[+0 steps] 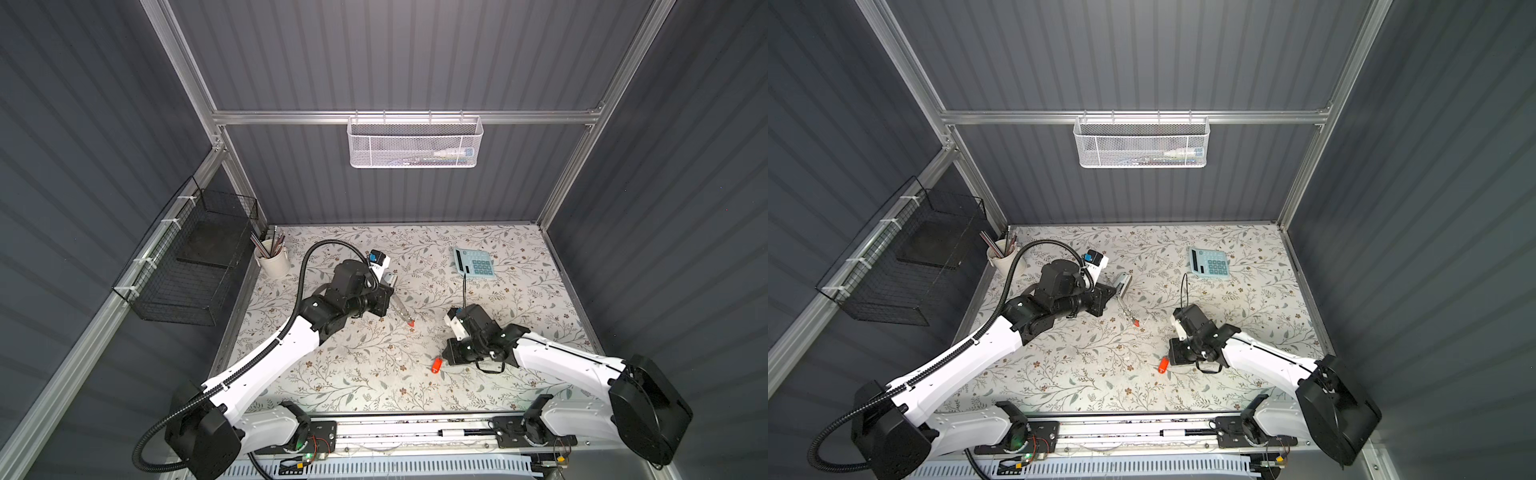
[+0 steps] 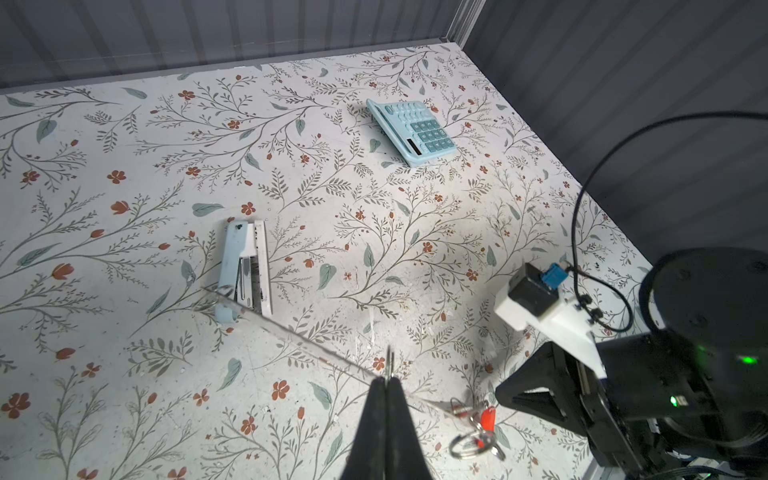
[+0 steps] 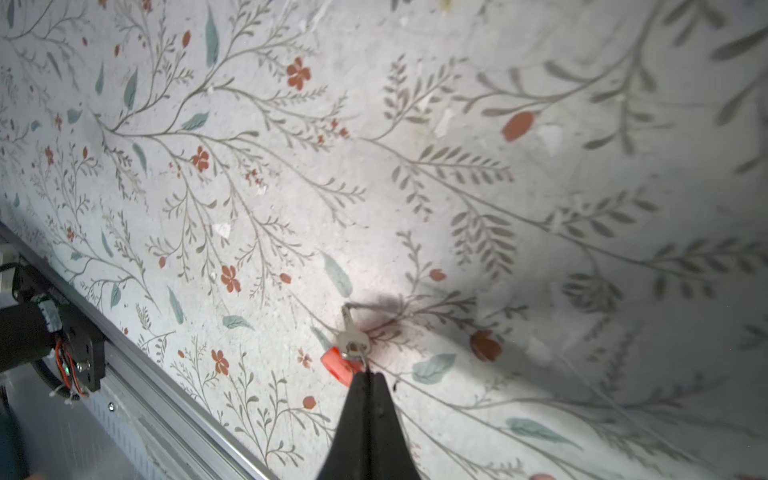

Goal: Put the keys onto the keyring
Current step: 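Grasp the red fob key with the right gripper, then lift the red fob key with the right gripper toward the held plate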

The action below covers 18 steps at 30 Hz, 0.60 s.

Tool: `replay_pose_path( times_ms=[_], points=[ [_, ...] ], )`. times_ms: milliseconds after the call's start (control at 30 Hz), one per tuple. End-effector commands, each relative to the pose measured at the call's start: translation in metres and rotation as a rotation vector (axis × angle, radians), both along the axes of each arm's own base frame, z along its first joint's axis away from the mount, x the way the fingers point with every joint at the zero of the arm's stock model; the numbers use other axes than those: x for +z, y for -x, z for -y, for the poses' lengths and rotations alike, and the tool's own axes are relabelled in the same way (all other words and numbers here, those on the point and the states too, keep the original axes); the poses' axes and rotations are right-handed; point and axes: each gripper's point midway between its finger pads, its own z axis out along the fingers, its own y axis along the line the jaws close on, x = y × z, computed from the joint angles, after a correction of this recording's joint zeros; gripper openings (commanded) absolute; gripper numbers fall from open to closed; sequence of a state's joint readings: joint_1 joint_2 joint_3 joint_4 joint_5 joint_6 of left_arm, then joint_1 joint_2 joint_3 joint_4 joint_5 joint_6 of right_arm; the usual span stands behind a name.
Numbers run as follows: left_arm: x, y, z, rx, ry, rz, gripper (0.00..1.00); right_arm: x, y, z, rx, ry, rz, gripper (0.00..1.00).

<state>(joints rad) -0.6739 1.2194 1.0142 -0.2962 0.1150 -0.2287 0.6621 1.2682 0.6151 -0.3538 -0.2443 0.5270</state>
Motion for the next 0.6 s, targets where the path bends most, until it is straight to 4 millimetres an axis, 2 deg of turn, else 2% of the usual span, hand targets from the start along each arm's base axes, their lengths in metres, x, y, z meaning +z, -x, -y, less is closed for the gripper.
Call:
replay_pose_path(
  times_ms=[0,133,367,467,567],
  points=[
    [0.006,-0.003,0.001,-0.008,0.001,0.021,0.00,0.000,-0.010,0.021,-0.021,0.115,-0.010,0.00],
    [0.004,-0.004,0.003,-0.013,0.000,0.015,0.00,-0.008,-0.025,0.033,-0.055,0.172,-0.046,0.00],
    [0.001,-0.006,0.006,-0.020,-0.008,0.013,0.00,-0.018,-0.040,0.036,-0.069,0.197,-0.095,0.00],
    [-0.002,-0.008,0.007,-0.024,-0.015,0.008,0.00,-0.017,-0.046,0.033,-0.064,0.192,-0.092,0.05],
    [-0.002,-0.009,0.009,-0.026,-0.019,0.010,0.00,-0.008,-0.054,0.027,-0.069,0.135,-0.073,0.17]
  ],
)
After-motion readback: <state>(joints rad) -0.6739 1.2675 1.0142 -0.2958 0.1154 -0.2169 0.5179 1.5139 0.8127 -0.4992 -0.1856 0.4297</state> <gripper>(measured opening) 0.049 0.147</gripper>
